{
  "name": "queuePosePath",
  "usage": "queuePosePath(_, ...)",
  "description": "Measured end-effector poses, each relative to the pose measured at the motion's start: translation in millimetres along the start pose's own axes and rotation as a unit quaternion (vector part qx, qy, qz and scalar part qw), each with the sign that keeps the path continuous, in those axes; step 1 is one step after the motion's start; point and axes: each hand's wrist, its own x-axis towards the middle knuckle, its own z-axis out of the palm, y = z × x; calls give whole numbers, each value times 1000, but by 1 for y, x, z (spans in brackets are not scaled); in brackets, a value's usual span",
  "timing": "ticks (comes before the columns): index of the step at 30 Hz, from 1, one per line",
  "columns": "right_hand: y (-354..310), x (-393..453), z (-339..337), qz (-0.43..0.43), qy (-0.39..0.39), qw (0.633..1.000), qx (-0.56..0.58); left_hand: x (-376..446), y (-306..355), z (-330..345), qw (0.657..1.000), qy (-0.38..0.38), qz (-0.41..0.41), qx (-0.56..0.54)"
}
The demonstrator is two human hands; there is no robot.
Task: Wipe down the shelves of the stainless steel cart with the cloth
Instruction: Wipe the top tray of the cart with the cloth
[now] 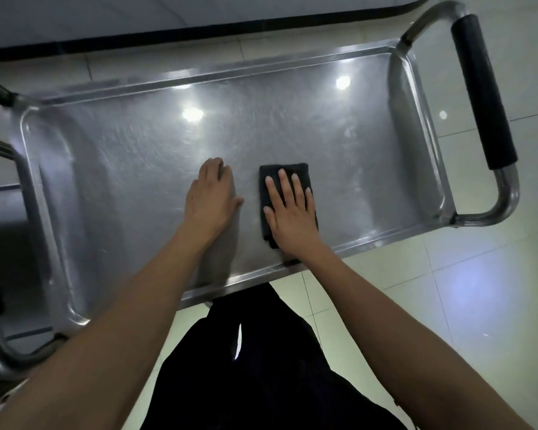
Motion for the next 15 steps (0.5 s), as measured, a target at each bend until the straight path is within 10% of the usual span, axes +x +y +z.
queuePosePath(15, -40, 230, -66, -51, 18, 999, 4, -4, -15, 1, 999, -15, -50, 14)
